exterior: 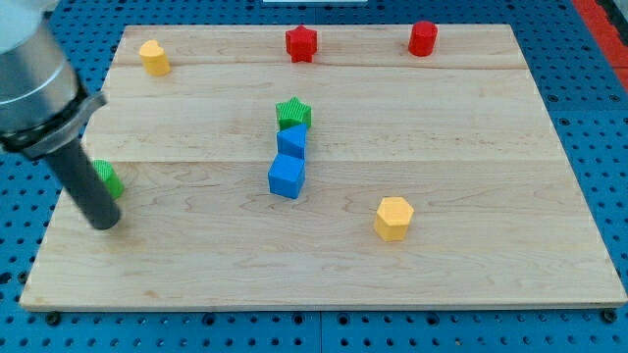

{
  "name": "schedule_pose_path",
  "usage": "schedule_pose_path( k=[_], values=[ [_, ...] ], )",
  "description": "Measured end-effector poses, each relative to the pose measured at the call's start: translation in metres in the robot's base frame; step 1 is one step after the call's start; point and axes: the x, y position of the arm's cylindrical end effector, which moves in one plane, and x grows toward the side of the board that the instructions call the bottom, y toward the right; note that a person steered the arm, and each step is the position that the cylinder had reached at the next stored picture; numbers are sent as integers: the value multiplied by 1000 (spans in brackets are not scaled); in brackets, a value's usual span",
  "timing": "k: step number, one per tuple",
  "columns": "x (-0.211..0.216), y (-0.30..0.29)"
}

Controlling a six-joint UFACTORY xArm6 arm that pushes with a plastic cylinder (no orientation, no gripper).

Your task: Move the blue triangle towards the center right

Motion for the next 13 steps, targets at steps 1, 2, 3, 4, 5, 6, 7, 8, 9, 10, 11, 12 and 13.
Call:
schedule_pose_path(
  k=[1,2,3,4,5,6,7,8,9,10,11,12,13],
  values=[
    [-40,-18],
    [-71,19],
    [-52,12],
    [-47,42],
    [-96,56],
    [-98,74],
    [-98,86],
    [-103,168],
    [-107,215],
    [-110,257],
    [-112,293],
    [-139,336],
    [-155,296]
  ],
)
